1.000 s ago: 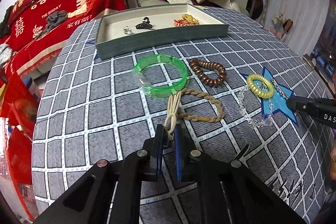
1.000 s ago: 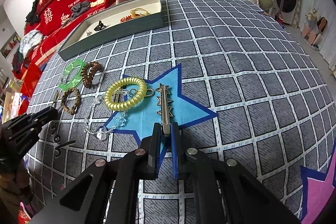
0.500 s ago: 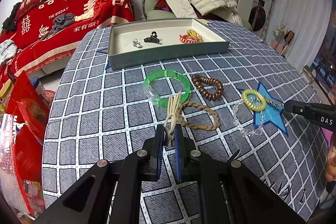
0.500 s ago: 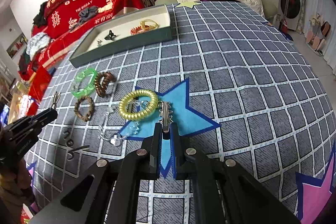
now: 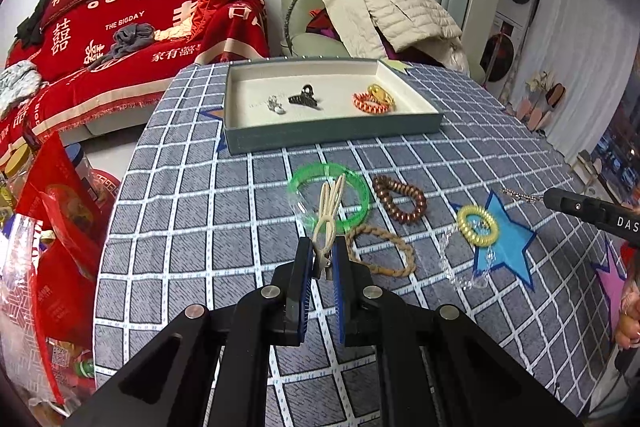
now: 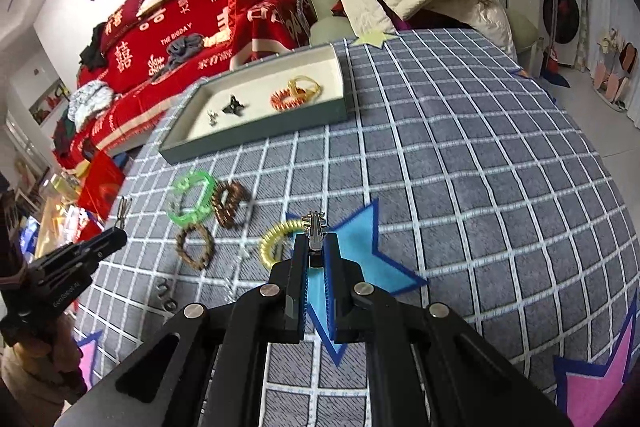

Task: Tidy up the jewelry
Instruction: 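Carry the beige bracelet and silver clip over the tray with both tools, then lower both held items into the tray and open both tools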

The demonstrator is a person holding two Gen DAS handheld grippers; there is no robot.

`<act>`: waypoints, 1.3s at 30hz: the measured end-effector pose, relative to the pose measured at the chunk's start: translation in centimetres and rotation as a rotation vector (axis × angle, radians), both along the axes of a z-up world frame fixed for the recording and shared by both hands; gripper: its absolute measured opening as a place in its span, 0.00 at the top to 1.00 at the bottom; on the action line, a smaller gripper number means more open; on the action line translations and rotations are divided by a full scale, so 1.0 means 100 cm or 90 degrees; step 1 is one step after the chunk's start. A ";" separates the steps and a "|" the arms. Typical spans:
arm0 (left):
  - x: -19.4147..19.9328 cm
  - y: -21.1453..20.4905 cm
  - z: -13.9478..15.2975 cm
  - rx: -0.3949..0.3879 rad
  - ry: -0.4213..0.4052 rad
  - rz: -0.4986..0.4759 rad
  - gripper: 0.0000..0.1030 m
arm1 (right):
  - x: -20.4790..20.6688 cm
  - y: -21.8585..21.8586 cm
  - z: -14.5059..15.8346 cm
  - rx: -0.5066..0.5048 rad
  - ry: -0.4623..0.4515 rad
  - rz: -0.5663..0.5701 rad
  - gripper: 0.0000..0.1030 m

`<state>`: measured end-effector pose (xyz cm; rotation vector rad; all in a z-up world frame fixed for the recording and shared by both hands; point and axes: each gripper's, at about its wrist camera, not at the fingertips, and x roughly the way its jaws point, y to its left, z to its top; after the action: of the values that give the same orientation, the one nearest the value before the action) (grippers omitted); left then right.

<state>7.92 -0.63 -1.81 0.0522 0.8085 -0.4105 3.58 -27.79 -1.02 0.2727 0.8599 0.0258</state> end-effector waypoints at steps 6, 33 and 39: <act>0.010 -0.001 0.011 -0.004 -0.009 0.007 0.70 | 0.018 0.003 0.013 0.006 -0.017 0.020 0.92; 0.145 -0.029 0.046 0.016 -0.044 0.049 0.70 | 0.180 0.016 0.039 0.029 -0.038 0.069 0.92; 0.183 -0.041 0.037 0.031 -0.033 0.059 0.70 | 0.219 0.025 0.021 0.023 -0.016 0.073 0.92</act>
<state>26.19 -4.73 1.91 0.0699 0.7661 -0.3012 25.43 -25.30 1.09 0.2553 0.8493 0.1514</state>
